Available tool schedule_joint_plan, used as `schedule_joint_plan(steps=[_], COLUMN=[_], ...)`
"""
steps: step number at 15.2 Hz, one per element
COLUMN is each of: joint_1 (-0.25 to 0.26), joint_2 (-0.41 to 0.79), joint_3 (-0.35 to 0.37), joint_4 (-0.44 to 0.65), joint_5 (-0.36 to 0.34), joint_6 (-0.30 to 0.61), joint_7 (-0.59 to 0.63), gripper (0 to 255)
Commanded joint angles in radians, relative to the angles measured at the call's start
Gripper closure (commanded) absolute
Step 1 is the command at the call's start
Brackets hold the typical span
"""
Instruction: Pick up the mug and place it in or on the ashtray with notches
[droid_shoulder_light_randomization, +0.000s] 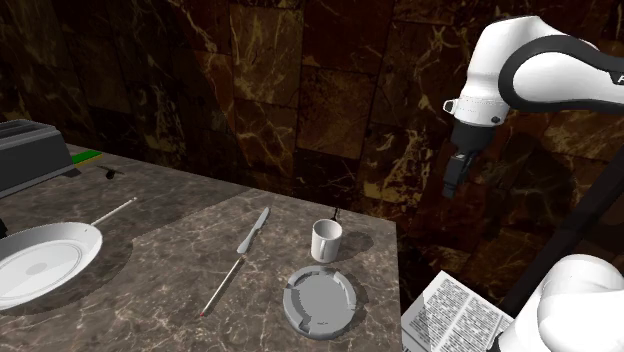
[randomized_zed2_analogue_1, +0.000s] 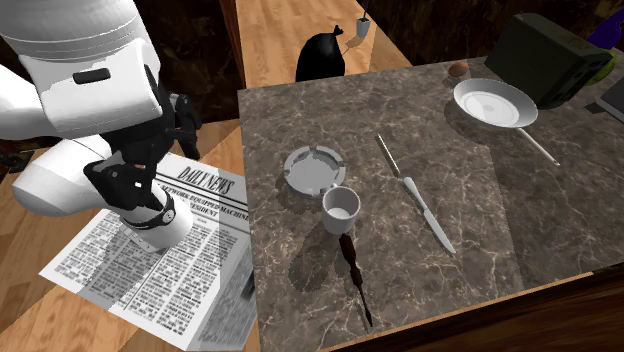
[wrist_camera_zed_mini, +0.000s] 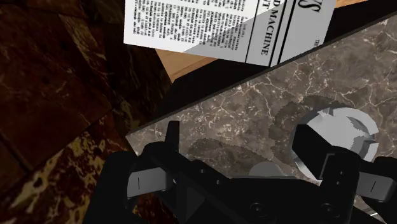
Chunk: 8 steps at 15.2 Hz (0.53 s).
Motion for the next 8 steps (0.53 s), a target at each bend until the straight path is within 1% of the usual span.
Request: schedule_joint_plan(steps=[1,8], joint_1=[0.0,0.016], joint_2=[0.0,0.175], joint_3=[0.0,0.053], joint_4=[0.0,-0.041], joint_5=[0.0,0.068], joint_6=[0.0,0.221], joint_7=[0.0,0.104], gripper=[0,0])
